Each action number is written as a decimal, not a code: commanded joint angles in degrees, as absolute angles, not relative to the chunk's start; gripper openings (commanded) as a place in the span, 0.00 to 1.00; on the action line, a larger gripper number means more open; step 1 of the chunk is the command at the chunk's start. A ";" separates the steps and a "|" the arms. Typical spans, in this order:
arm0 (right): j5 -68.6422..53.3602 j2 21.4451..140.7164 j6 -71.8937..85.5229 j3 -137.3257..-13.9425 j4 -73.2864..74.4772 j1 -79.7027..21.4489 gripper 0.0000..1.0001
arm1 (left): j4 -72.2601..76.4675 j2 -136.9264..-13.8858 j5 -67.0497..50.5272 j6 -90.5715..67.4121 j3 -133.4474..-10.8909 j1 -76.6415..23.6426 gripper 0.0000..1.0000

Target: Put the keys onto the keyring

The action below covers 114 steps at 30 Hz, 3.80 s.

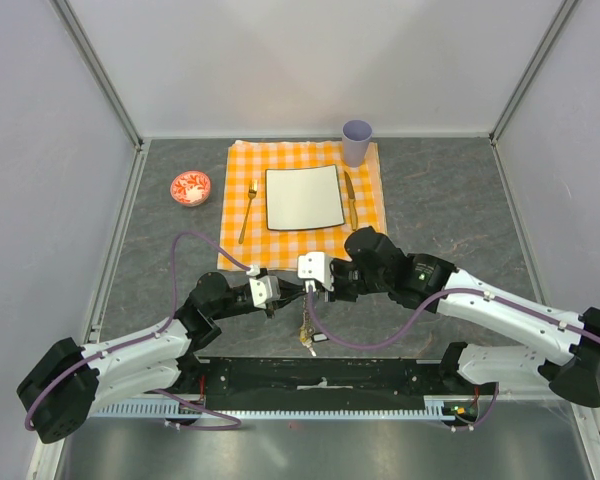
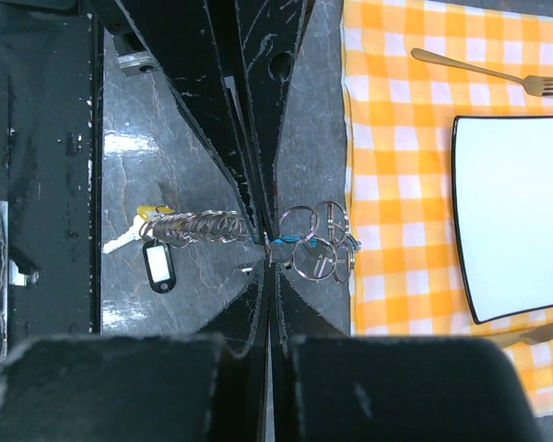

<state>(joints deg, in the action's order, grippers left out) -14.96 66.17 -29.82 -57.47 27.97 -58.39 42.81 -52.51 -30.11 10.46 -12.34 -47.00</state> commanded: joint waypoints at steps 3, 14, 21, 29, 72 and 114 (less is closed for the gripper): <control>-17.67 64.60 -30.15 -60.38 28.04 -58.80 0.00 | 46.58 -52.03 -28.92 10.99 -13.45 -47.11 0.02; -6.60 63.98 -26.20 -57.40 26.11 -58.10 0.00 | 31.94 -44.05 -6.79 -2.00 -11.16 -47.11 0.02; -4.66 62.76 -21.89 -52.48 22.07 -57.57 0.00 | 4.94 -38.05 -4.82 -14.41 -16.16 -47.90 0.02; -3.78 61.96 -20.04 -49.92 19.42 -57.48 0.00 | 0.35 -54.30 -8.79 -15.38 -22.06 -50.97 0.02; 2.72 62.05 -14.06 -48.25 15.47 -54.14 0.00 | -21.45 -76.72 16.87 -43.07 -42.89 -61.61 0.42; 2.02 62.23 -14.06 -47.81 15.03 -54.23 0.00 | -28.04 -85.43 10.20 -40.69 -49.66 -61.61 0.16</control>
<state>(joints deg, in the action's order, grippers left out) 1.83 63.31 -14.74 -48.21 17.17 -54.35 -27.75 -85.56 11.27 -39.38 -48.12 -61.28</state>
